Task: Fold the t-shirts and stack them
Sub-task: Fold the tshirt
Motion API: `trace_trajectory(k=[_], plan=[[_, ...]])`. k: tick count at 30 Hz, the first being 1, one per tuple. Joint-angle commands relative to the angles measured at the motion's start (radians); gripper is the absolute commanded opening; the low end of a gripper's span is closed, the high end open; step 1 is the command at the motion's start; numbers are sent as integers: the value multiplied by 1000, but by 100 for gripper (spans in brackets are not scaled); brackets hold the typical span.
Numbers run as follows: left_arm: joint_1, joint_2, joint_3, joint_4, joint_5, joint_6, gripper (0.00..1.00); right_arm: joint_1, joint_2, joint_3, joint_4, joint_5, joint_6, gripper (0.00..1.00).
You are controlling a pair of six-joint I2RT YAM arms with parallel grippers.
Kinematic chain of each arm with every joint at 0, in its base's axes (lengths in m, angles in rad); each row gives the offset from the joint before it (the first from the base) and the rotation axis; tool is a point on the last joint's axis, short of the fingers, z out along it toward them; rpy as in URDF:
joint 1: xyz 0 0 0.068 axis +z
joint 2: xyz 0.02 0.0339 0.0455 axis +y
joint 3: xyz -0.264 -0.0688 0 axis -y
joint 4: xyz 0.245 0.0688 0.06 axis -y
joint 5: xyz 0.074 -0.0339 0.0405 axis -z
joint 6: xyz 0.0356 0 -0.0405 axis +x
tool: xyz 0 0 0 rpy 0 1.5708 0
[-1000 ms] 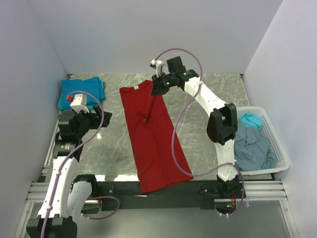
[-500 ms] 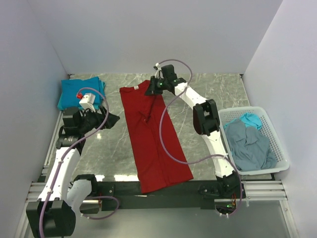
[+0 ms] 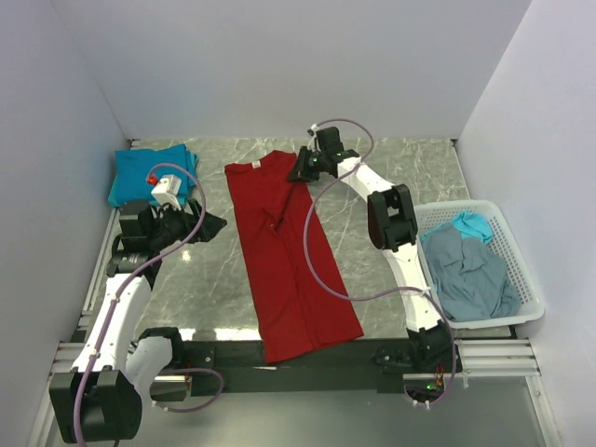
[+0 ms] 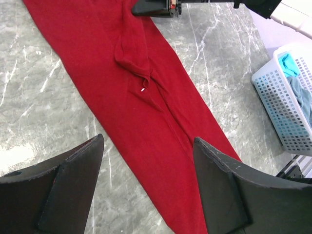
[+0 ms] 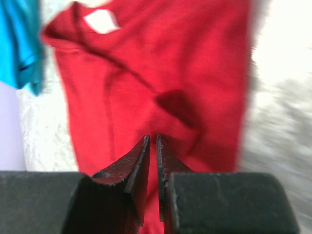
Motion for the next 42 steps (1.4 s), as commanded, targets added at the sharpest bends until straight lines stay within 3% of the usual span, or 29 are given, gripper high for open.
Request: trace_trajectory(k=[1, 12, 18, 21, 25, 29, 32, 34, 36, 37, 38, 39, 40, 41, 42], plan=[[-1, -5, 17, 34, 33, 6, 79, -15, -32, -13, -5, 23, 3, 18], [-3, -7, 14, 35, 35, 5, 79, -30, -87, -30, -25, -1, -34, 18], [-6, 30, 8, 60, 94, -33, 77, -36, -254, -110, -60, -24, -141, 18], [-35, 65, 20, 72, 113, -58, 76, -38, -372, -195, -94, -42, -264, 18], [-148, 159, 116, 69, 52, -96, 70, -36, -543, -335, -187, -220, -576, 21], [-237, 257, 187, 47, 54, -95, 46, -35, -751, -536, -343, -297, -843, 32], [-326, 230, 195, 1, 10, -31, 36, -32, -935, -657, -462, -294, -1095, 36], [-410, 195, 187, -35, -20, 38, 33, -32, -1107, -841, -456, -274, -1255, 38], [-498, 124, 155, -35, -34, 89, 33, -33, -1280, -1042, -431, -277, -1354, 62], [-521, 95, 137, -8, -34, 132, 34, -33, -1334, -1111, -387, -280, -1409, 73], [-536, 43, 115, 19, 4, 155, 38, -33, -1381, -1225, -371, -295, -1439, 95], [-550, 18, 68, 50, 15, 161, 50, -33, -1456, -1278, -373, -321, -1483, 96], [-552, -6, 42, 108, 22, 143, 83, -32, -1487, -1323, -415, -347, -1617, 97], [-552, -37, 20, 128, 16, 129, 95, -25, -1511, -1387, -454, -369, -1693, 97], [-552, -43, -6, 132, 28, 128, 99, -21, -1544, -1410, -498, -400, -1833, 97]])
